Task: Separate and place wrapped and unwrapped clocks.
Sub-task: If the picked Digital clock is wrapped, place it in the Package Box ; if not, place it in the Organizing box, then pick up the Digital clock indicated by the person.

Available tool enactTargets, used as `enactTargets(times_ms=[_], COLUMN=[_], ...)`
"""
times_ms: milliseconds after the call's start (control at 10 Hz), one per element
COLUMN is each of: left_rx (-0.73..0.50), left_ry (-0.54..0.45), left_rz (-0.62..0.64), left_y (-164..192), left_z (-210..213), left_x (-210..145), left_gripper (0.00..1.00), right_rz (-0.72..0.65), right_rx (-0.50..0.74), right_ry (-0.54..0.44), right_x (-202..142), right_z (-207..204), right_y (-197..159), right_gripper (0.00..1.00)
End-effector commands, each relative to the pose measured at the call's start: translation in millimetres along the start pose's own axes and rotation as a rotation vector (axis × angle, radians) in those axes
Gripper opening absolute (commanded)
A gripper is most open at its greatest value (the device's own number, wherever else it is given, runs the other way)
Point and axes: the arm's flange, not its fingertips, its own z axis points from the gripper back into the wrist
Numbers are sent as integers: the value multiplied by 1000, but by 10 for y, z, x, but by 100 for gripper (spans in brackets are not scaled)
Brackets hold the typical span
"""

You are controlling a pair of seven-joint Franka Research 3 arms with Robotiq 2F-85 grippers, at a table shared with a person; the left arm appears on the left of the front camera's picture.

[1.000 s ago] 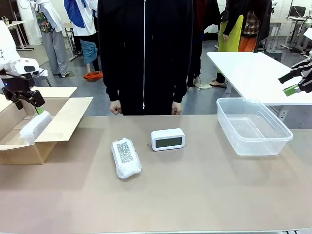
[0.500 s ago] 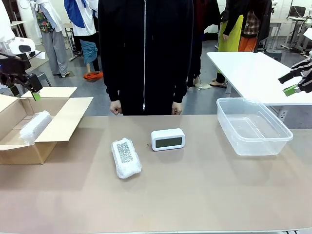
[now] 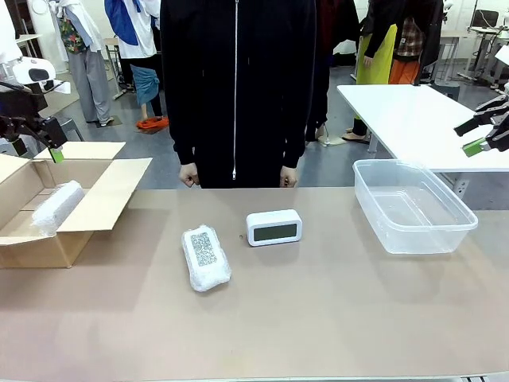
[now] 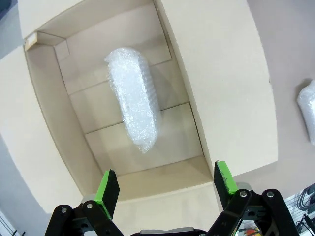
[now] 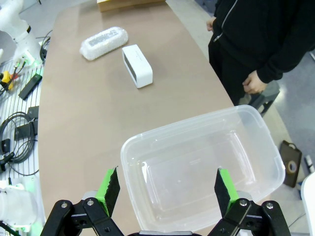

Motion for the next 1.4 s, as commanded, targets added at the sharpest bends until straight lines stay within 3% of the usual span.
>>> enactTargets(times_ms=[0, 1300], left_rx=[27, 1], left_ry=[5, 1], left_rz=[23, -1], left_y=[-18, 0], left_z=[16, -6], left_x=[46, 8], left_gripper=[100, 100], right_rz=[5, 5], right_rx=[4, 4], right_ry=[-9, -9], right_x=[8, 8], right_z=[-14, -14], right_y=[-4, -4], right_gripper=[100, 100])
